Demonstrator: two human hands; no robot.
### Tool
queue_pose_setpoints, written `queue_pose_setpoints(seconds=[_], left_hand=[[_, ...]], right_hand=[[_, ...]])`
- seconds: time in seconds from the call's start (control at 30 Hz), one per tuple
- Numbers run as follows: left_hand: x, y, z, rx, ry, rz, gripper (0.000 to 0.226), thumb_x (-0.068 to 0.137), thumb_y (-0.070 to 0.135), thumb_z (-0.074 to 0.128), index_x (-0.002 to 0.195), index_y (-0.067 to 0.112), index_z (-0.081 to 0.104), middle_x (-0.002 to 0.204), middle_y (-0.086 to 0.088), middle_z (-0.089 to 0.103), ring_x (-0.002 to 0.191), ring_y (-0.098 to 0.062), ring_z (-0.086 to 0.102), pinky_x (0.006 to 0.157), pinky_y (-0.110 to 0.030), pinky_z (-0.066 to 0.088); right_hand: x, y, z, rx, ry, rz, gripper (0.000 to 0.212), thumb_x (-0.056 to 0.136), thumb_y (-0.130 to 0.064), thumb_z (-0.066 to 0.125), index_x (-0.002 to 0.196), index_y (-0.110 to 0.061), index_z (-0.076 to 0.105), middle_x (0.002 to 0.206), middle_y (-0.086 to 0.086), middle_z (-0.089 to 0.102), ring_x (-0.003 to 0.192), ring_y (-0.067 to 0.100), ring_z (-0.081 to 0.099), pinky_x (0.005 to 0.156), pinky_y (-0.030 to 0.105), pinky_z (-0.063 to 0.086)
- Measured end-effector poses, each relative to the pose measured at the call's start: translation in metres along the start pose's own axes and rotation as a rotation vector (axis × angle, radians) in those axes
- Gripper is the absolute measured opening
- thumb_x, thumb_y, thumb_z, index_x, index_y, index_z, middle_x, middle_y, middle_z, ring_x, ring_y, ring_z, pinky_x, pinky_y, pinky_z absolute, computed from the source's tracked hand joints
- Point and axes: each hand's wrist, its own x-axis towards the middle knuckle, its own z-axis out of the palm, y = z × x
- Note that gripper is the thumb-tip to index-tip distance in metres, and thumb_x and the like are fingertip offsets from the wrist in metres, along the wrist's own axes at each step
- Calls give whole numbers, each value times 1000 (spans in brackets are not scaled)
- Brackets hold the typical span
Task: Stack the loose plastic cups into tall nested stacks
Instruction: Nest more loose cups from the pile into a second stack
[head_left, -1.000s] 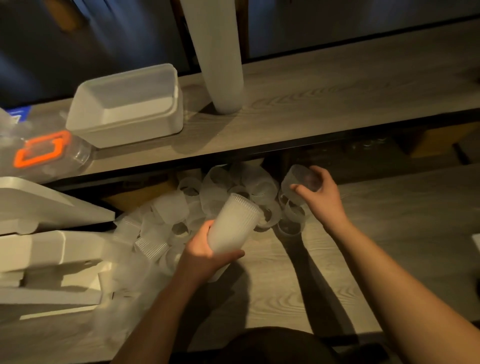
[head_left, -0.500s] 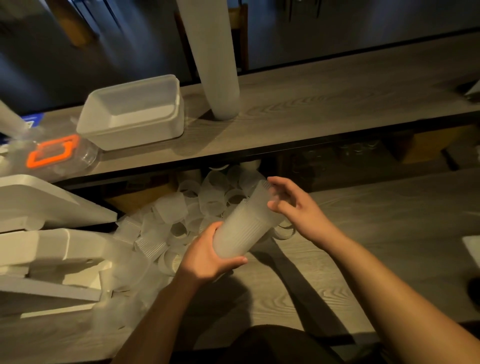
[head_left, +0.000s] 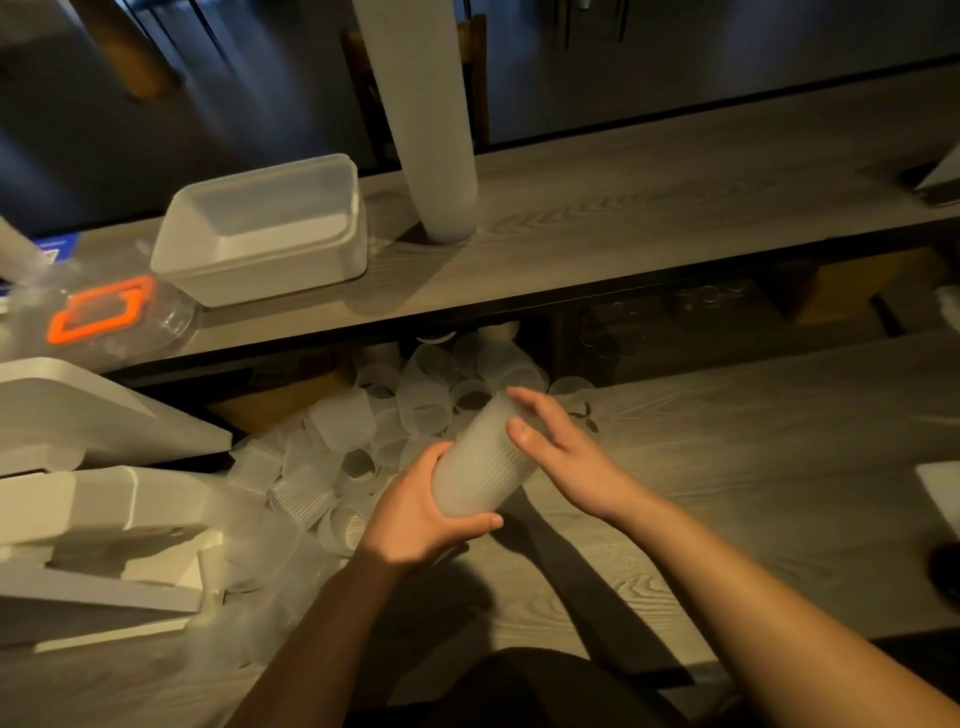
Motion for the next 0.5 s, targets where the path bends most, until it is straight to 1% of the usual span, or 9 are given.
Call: queue_pose_setpoints(seconds=[0.07, 0.13, 0.17, 0.23, 0.27, 0.3, 0.37, 0.43, 0.5], left_hand=[[1, -2, 0, -14, -2, -7, 87, 54, 47, 93, 127, 35, 47, 117, 10, 56, 99, -13, 62, 61, -22, 58], [0, -2, -1, -11, 7, -15, 83, 57, 41, 94, 126, 33, 47, 116, 10, 55, 97, -10, 60, 60, -15, 54], [-1, -1, -2, 4, 13, -14, 82, 59, 40, 94, 125, 33, 46, 115, 12, 54, 96, -8, 59, 59, -12, 52], [0, -2, -5, 45, 20, -11, 83, 59, 46, 92, 125, 36, 43, 114, 17, 52, 97, -5, 57, 59, -15, 50], [0, -3, -7, 65, 21, -15, 83, 59, 49, 91, 124, 38, 41, 113, 20, 51, 98, -3, 55, 62, -15, 48], [1, -3, -8, 77, 20, -22, 83, 59, 51, 90, 124, 39, 39, 112, 23, 49, 98, -1, 54, 67, -15, 46], [1, -4, -10, 79, 18, -43, 84, 59, 51, 90, 124, 40, 38, 111, 23, 48, 97, 2, 52, 69, -17, 45], [1, -2, -11, 71, 11, -61, 83, 60, 46, 91, 124, 38, 38, 111, 20, 49, 94, 2, 53, 62, -13, 46], [0, -4, -10, 29, 9, -83, 82, 61, 39, 92, 124, 34, 40, 111, 16, 51, 88, -1, 56, 57, -11, 49]], right_hand=[[3, 4, 3, 53, 9, 26, 65, 93, -67, 37, 150, -36, 35, 149, -14, 35, 134, 3, 35, 98, 18, 35], [7, 8, 4, 110, 53, 54, 68, 93, -71, 33, 150, -35, 35, 151, -13, 37, 134, 3, 35, 102, 25, 32], [9, 10, 3, 126, 88, 65, 68, 92, -70, 34, 151, -34, 35, 152, -12, 38, 135, 4, 35, 102, 25, 32], [17, 20, 0, 142, 187, 86, 69, 89, -65, 42, 149, -32, 37, 151, -7, 41, 134, 8, 40, 102, 26, 35], [22, 27, -4, 126, 247, 96, 68, 89, -62, 48, 148, -31, 38, 150, -6, 43, 133, 10, 42, 102, 28, 38], [27, 37, -9, 88, 311, 110, 67, 89, -60, 54, 147, -31, 40, 149, -5, 44, 132, 12, 44, 102, 31, 41], [37, 57, -21, -31, 429, 153, 70, 87, -57, 64, 147, -29, 40, 150, -1, 43, 135, 17, 44, 106, 38, 44], [44, 73, -33, -173, 504, 201, 80, 83, -54, 71, 149, -24, 37, 152, 2, 40, 138, 20, 40, 109, 41, 42], [50, 86, -42, -304, 500, 242, 93, 78, -53, 77, 152, -19, 32, 155, 5, 36, 143, 23, 34, 112, 43, 38]])
